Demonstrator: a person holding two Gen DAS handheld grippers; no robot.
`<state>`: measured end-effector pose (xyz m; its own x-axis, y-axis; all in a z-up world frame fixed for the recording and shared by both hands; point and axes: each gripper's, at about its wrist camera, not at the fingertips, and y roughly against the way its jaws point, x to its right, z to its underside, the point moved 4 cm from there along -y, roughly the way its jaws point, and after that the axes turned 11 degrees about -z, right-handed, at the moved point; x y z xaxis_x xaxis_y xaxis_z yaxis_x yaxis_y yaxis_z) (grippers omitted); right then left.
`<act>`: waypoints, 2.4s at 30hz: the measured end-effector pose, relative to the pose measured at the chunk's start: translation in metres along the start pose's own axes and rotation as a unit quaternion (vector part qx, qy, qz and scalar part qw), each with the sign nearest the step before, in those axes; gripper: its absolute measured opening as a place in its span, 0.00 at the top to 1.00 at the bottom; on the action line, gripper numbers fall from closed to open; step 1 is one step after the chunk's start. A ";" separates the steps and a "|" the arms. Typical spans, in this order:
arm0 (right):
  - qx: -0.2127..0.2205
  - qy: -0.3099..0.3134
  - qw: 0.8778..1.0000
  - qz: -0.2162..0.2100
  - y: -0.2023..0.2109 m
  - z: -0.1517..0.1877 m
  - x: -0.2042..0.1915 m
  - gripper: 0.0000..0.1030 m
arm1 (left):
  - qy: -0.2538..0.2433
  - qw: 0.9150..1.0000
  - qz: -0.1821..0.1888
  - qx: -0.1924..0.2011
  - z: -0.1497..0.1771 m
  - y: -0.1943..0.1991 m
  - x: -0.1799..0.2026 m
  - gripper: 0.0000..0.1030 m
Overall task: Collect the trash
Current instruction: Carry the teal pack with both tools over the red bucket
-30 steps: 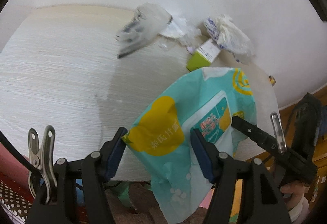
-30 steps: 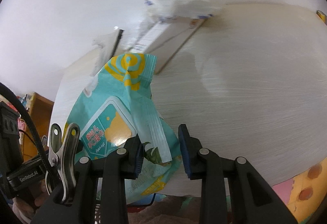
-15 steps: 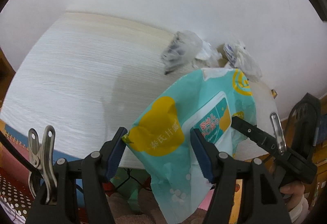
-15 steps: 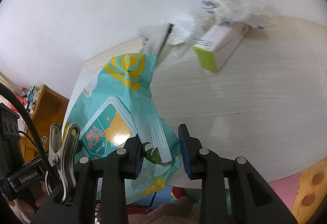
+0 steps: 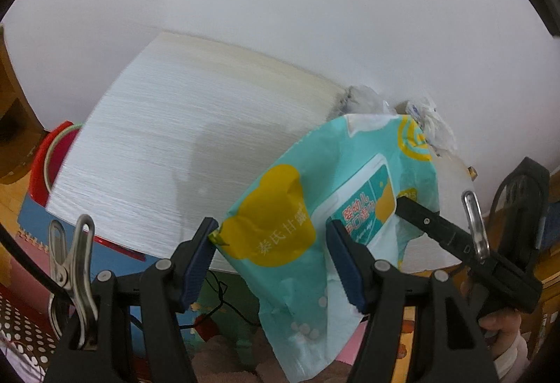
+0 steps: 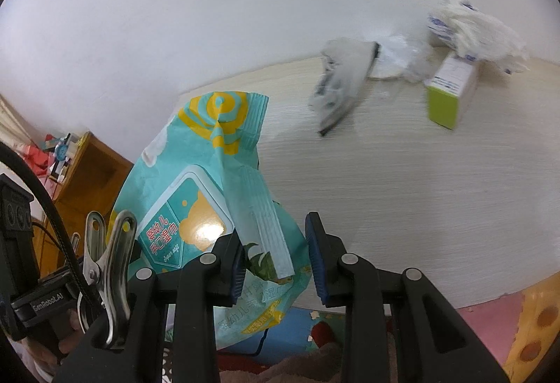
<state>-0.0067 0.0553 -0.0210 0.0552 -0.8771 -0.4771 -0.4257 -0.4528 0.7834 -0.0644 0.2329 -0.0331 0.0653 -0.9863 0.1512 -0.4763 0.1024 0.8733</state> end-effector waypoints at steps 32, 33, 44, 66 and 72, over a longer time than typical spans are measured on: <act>-0.100 0.165 0.974 -0.115 -0.157 -0.049 -0.190 0.69 | 0.203 0.969 -0.126 0.064 -0.045 0.046 -0.194 0.35; -0.103 0.169 0.973 -0.118 -0.161 -0.051 -0.194 0.69 | 0.211 0.967 -0.130 0.066 -0.047 0.046 -0.200 0.35; -0.145 0.221 0.953 -0.148 -0.231 -0.070 -0.263 0.69 | 0.267 0.946 -0.168 0.078 -0.066 0.052 -0.275 0.35; -0.235 0.241 0.936 -0.102 -0.410 -0.039 -0.356 0.68 | 0.267 0.949 -0.169 0.011 -0.080 -0.040 -0.445 0.35; -0.267 0.243 0.930 -0.068 -0.459 -0.029 -0.350 0.68 | 0.266 0.951 -0.155 -0.015 -0.079 -0.087 -0.471 0.35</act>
<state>0.1954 0.5659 -0.2020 0.5321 -0.7158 -0.4523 0.1174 -0.4667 0.8766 0.0153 0.6989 -0.1440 0.6373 -0.7653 0.0907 -0.3372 -0.1710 0.9258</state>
